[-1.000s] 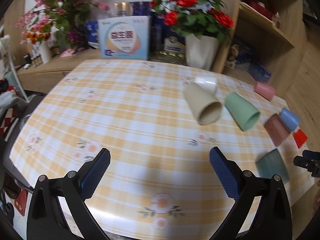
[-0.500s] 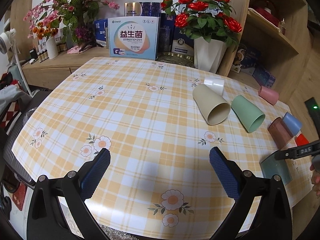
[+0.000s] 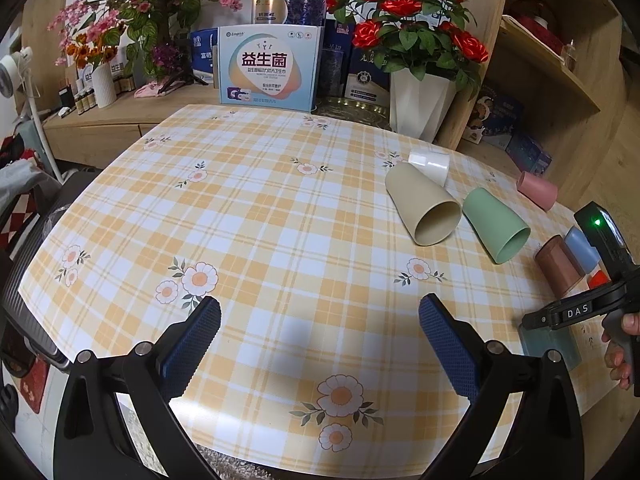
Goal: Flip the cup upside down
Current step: 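Move the right tool to the standing teal cup, then close the right tool on the teal cup and lift it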
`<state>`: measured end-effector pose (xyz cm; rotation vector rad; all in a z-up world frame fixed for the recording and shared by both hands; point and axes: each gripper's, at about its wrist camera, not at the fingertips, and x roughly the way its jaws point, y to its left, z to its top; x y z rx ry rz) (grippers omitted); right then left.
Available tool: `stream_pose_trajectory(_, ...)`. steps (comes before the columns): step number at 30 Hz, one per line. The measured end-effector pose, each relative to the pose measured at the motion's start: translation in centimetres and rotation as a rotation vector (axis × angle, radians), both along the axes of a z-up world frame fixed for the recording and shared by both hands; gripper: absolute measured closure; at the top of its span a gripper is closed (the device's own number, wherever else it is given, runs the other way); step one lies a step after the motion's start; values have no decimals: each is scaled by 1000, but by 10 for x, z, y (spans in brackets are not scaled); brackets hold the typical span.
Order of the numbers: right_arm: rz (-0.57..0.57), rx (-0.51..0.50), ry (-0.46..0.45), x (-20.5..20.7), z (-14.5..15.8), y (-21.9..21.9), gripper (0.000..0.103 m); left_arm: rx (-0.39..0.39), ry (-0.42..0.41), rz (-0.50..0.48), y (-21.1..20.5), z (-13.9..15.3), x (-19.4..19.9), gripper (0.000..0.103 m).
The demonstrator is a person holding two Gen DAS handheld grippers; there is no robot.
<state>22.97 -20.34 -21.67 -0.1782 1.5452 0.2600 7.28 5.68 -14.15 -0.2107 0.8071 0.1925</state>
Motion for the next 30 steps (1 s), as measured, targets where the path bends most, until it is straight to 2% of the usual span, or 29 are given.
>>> stream_pose_trajectory(1, -3, 2, 3, 1, -2, 1, 15, -3, 4, 1, 0, -1, 0, 6)
stream_pose_trajectory(3, -11, 11, 13, 2, -7, -1, 36, -6, 9, 1, 0, -2, 0, 6)
stream_pose_trajectory(6, -23, 19, 27, 3, -14, -4, 37, -8, 14, 1, -1, -3, 0, 6)
stream_pose_trajectory(7, -24, 25, 29, 4, -16, -5, 40, -9, 14, 1, -1, -3, 0, 6)
stream_pose_trajectory(16, -66, 113, -20, 1, -2, -34, 41, -16, 12, 9, -2, -3, -2, 6)
stream_pose_trajectory(30, -126, 241, -305, -79, 45, -78, 41, -6, 17, -21, -15, -4, -3, 6)
